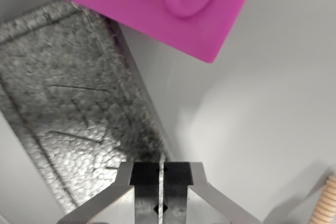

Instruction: Pick an object from the bin

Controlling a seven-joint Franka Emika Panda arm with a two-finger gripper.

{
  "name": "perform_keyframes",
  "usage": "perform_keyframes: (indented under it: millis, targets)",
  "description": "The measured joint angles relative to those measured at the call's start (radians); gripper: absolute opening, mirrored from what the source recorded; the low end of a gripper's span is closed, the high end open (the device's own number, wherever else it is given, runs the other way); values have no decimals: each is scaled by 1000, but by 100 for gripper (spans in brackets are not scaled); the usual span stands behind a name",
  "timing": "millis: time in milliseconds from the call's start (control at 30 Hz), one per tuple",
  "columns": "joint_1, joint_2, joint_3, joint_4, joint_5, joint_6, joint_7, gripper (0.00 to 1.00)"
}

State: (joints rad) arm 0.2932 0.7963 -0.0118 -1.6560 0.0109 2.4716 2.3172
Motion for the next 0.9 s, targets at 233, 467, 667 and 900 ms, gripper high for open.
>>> perform_keyframes:
  millis: [233,467,667,900]
  targets:
    - [0,-37,0,-12,0,-25,0,0]
    - [0,-78,0,-22,0,-59,0,0]
    - [0,-120,0,-27,0,-95,0,0]
    - [0,-173,0,-30,0,-146,0,0]
